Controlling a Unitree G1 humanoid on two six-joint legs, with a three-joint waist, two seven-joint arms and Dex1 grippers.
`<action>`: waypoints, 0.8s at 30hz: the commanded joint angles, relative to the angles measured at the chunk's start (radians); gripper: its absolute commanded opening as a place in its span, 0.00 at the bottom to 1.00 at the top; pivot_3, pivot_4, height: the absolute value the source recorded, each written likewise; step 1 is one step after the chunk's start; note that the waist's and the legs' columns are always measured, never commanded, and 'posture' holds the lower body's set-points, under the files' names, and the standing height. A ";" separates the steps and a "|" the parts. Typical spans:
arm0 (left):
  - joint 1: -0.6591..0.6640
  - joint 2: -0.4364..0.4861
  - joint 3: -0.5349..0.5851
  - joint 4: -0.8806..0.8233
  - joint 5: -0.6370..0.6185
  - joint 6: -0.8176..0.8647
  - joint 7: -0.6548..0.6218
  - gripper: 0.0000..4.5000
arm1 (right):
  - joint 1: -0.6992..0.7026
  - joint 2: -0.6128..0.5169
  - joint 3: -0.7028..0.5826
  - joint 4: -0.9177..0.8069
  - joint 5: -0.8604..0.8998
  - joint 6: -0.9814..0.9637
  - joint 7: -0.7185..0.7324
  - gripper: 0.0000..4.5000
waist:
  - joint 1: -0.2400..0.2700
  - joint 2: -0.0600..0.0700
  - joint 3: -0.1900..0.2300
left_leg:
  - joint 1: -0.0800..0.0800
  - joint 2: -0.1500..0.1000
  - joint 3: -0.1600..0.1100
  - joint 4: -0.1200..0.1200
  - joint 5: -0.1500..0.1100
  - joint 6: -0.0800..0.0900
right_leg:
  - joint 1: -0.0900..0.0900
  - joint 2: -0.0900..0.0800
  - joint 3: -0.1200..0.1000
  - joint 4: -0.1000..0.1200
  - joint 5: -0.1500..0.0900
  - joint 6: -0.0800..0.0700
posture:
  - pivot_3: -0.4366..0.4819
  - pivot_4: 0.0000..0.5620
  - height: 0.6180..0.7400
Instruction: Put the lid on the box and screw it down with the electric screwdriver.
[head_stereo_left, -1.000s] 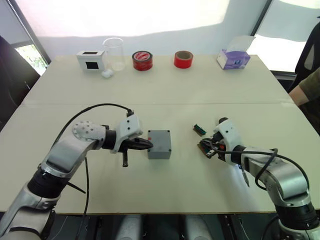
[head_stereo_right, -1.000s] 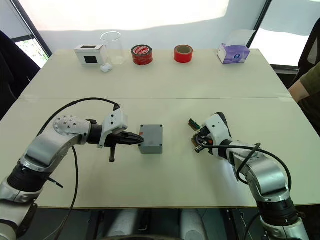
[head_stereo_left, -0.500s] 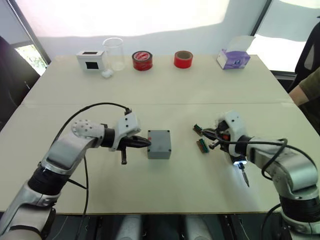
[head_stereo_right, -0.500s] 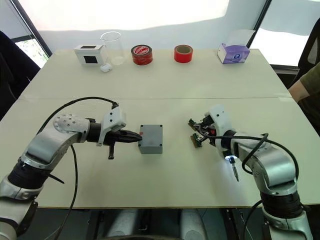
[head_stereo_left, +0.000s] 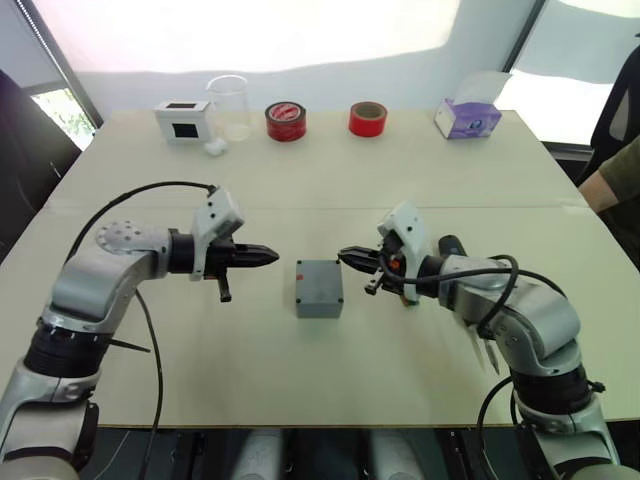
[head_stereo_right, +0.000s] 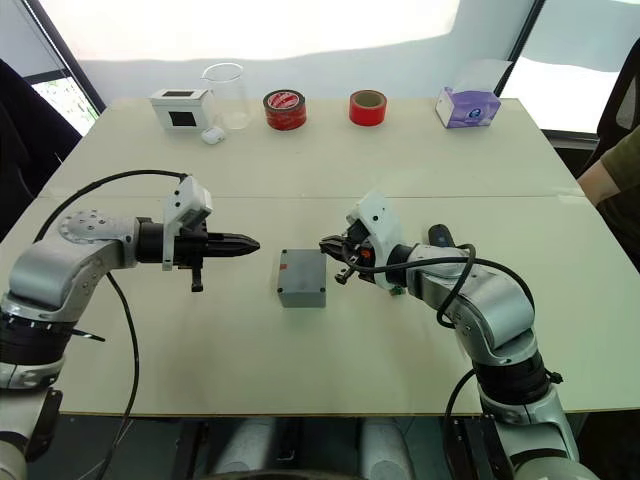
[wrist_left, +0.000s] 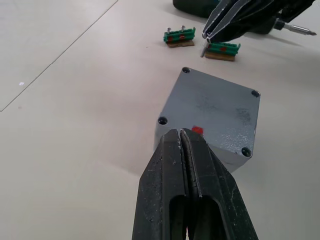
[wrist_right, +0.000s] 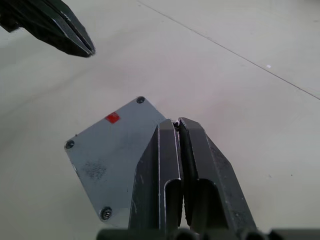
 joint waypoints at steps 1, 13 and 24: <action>0.011 0.005 0.041 -0.063 -0.030 0.021 0.028 0.00 | -0.022 -0.004 0.008 0.005 -0.013 -0.047 0.018 0.01 | -0.002 0.000 0.000 | 0.000 0.000 0.000 0.000 0.000 0.000 | 0.000 0.000 0.000 0.001 0.000 0.000 | 0.48 0.27 1.00; 0.008 -0.005 0.020 -0.070 -0.038 0.018 0.055 0.00 | -0.031 0.003 0.071 0.080 -0.083 -0.122 0.034 0.01 | -0.001 0.000 0.000 | 0.000 0.000 0.000 0.000 0.000 0.000 | -0.001 0.000 0.000 0.005 0.000 0.000 | 0.48 0.27 1.00; -0.001 -0.006 -0.001 -0.072 -0.029 0.012 0.057 0.00 | -0.025 0.008 0.073 0.088 -0.107 -0.127 0.032 0.01 | -0.001 0.000 0.000 | 0.000 0.000 0.000 0.000 0.000 0.000 | -0.001 0.000 0.000 0.005 0.000 0.000 | 0.48 0.27 1.00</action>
